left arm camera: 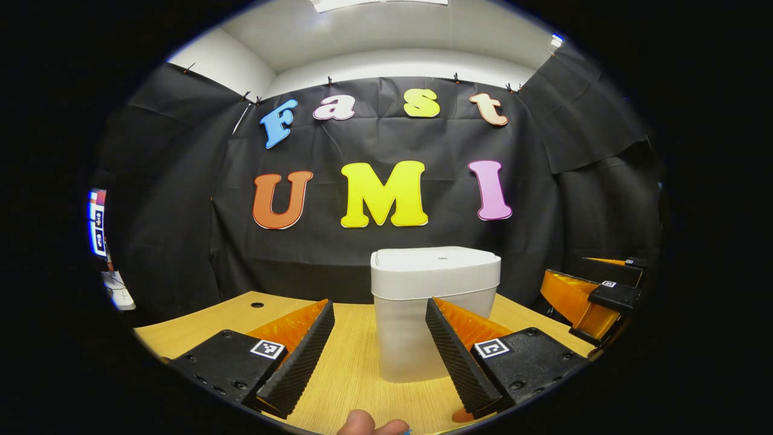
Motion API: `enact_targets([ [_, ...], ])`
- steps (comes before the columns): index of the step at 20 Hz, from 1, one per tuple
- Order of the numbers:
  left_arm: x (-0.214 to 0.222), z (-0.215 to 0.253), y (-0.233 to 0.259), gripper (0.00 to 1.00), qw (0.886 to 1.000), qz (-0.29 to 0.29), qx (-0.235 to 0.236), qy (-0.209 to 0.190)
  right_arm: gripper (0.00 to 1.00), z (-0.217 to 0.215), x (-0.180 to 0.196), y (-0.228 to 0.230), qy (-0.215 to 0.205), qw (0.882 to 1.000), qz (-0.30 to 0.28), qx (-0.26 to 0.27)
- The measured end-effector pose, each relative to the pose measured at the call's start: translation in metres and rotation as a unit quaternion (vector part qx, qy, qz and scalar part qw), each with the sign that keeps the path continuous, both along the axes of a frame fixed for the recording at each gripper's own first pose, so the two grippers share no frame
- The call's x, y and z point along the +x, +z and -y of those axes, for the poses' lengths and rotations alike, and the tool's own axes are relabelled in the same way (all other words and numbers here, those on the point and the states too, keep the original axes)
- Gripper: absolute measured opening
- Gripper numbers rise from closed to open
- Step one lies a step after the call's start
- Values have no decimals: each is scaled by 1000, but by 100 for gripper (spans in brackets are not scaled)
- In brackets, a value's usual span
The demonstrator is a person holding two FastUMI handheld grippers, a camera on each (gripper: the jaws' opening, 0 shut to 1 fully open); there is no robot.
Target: Press the lid of the desktop garbage bin to open it, pick up the crumpled paper on the desktop and throw it into the bin, then pick up the pop can on the desktop and drop it into the bin, and finally close the garbage bin lid.
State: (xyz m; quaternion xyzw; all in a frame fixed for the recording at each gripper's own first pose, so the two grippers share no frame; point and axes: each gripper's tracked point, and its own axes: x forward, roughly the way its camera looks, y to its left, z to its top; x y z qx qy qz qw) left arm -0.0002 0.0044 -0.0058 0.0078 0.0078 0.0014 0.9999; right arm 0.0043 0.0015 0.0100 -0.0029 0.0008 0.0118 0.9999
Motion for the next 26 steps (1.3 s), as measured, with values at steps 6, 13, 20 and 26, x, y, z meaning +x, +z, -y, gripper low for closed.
enact_targets([
  [6,-4,-4,-3,98,1000,-2,-3,3,95,11,26,33,5,1000,10,0],
  [13,-14,-16,-3,98,1000,-6,2,18,95,-33,86,65,61,998,3,-11],
  [20,-16,-39,-6,98,999,-9,0,40,89,-81,122,57,100,994,-25,-31],
  [26,-19,-50,-11,98,999,-13,-2,47,46,-87,141,47,87,995,-49,-7],
])
